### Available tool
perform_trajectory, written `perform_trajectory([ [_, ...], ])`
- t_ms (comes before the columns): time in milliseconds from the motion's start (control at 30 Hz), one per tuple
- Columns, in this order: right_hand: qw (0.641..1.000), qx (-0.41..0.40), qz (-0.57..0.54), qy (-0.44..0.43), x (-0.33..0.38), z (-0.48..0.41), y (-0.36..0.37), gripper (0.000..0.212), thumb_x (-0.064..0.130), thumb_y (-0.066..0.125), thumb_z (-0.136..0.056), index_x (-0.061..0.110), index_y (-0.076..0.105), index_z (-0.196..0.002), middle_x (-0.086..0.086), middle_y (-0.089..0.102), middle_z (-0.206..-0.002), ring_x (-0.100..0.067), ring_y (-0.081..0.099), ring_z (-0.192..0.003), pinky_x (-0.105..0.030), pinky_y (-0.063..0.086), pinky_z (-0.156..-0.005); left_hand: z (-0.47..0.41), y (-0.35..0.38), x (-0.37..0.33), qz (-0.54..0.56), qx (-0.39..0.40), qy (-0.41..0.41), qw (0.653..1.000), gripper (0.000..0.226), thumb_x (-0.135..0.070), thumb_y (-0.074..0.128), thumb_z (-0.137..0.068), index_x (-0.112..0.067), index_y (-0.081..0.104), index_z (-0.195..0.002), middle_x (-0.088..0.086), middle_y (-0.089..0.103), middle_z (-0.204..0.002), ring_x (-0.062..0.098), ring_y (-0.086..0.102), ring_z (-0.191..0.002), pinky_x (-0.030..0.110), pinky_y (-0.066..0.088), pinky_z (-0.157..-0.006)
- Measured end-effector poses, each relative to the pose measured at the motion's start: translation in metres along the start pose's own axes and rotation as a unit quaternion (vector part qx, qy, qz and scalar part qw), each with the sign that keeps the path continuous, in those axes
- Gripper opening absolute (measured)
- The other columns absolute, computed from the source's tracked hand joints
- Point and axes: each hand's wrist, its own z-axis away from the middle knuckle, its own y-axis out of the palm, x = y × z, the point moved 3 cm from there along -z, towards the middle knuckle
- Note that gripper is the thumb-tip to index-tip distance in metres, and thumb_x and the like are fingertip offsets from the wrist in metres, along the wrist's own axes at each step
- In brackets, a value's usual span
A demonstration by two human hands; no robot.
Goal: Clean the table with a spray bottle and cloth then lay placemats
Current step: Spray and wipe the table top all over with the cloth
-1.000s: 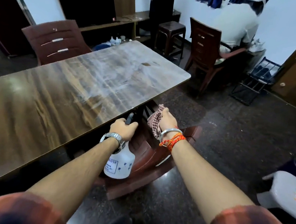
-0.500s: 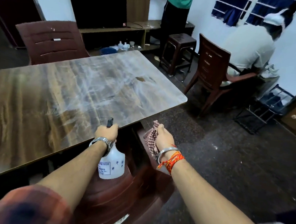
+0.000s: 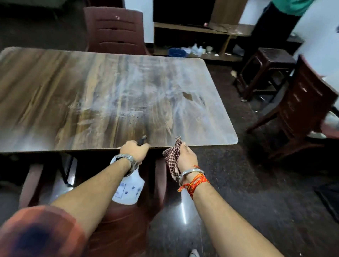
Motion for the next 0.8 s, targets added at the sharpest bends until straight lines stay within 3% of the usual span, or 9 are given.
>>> perform_trajectory([
  [100,0.998,0.047,0.044,-0.024,0.007,-0.023,-0.030,0.042,0.031,0.038,-0.102,0.006,0.054,-0.132,-0.010,0.056,-0.133,-0.022,0.055,-0.113,-0.007,0.035,-0.063,0.018,0.029,-0.021,-0.026,-0.023,-0.009,0.999,0.042,-0.045,0.062,-0.083,-0.004,0.070,-0.088,0.014,0.069,-0.083,0.032,0.062,-0.076,0.029,0.044,-0.065],
  [233,0.997,0.068,0.029,-0.039,0.009,-0.063,-0.057,0.040,0.028,0.035,-0.103,0.005,0.053,-0.132,-0.013,0.056,-0.128,-0.027,0.050,-0.123,-0.012,0.033,-0.073,0.034,0.054,-0.044,-0.006,-0.065,-0.036,0.997,0.039,-0.039,0.059,-0.082,-0.002,0.071,-0.084,0.015,0.070,-0.080,0.031,0.061,-0.070,0.028,0.042,-0.060],
  [333,0.994,0.074,0.027,-0.078,0.010,-0.080,-0.052,0.040,0.029,0.036,-0.102,0.007,0.056,-0.128,-0.005,0.059,-0.115,-0.015,0.052,-0.106,-0.008,0.032,-0.073,0.041,0.062,-0.047,0.049,-0.076,-0.081,0.993,0.040,-0.044,0.061,-0.075,-0.007,0.072,-0.085,0.013,0.073,-0.075,0.031,0.070,-0.068,0.031,0.055,-0.065],
  [400,0.991,0.093,0.027,-0.096,0.006,-0.090,-0.042,0.038,0.037,0.037,-0.100,0.022,0.058,-0.128,0.002,0.058,-0.115,-0.008,0.053,-0.093,-0.016,0.041,-0.072,0.038,0.063,-0.045,0.071,-0.075,-0.105,0.989,0.037,-0.044,0.063,-0.073,-0.010,0.072,-0.084,0.010,0.072,-0.066,0.028,0.071,-0.060,0.029,0.055,-0.061],
  [500,0.986,0.102,0.025,-0.129,0.001,-0.112,-0.024,0.036,0.038,0.037,-0.100,0.032,0.056,-0.130,0.010,0.058,-0.107,-0.002,0.054,-0.077,-0.012,0.049,-0.066,0.023,0.060,-0.041,0.086,-0.102,-0.123,0.983,0.037,-0.045,0.059,-0.070,-0.011,0.069,-0.081,0.011,0.072,-0.070,0.030,0.072,-0.065,0.033,0.059,-0.069],
  [567,0.980,0.093,0.061,-0.165,0.007,-0.120,-0.019,0.037,0.043,0.037,-0.098,0.035,0.055,-0.130,0.008,0.061,-0.103,-0.008,0.057,-0.084,-0.024,0.051,-0.083,0.014,0.053,-0.039,0.094,-0.118,-0.129,0.980,0.033,-0.045,0.058,-0.071,-0.013,0.065,-0.077,0.011,0.073,-0.076,0.033,0.072,-0.070,0.040,0.060,-0.075],
  [600,0.972,0.085,0.094,-0.198,0.014,-0.122,-0.018,0.038,0.041,0.037,-0.099,0.031,0.054,-0.132,0.008,0.062,-0.108,-0.005,0.054,-0.093,-0.019,0.044,-0.090,0.009,0.050,-0.037,0.098,-0.124,-0.134,0.978,0.032,-0.044,0.057,-0.071,-0.013,0.065,-0.077,0.011,0.072,-0.076,0.033,0.072,-0.069,0.041,0.060,-0.075],
  [667,0.938,0.107,0.164,-0.285,0.021,-0.129,-0.011,0.039,0.034,0.039,-0.101,0.024,0.049,-0.137,0.009,0.058,-0.126,0.000,0.049,-0.112,-0.015,0.035,-0.099,0.000,0.040,-0.032,0.106,-0.135,-0.148,0.974,0.035,-0.045,0.056,-0.071,-0.013,0.066,-0.080,0.010,0.072,-0.077,0.032,0.071,-0.068,0.040,0.060,-0.075],
  [800,0.802,0.217,0.439,-0.342,-0.007,-0.177,0.014,0.058,0.053,0.027,-0.094,0.028,0.030,-0.147,-0.001,0.027,-0.155,-0.018,0.019,-0.144,-0.037,0.015,-0.118,-0.018,0.025,-0.016,0.123,-0.165,-0.170,0.964,0.044,-0.050,0.056,-0.065,-0.011,0.067,-0.083,0.012,0.073,-0.082,0.033,0.071,-0.072,0.039,0.059,-0.078],
])
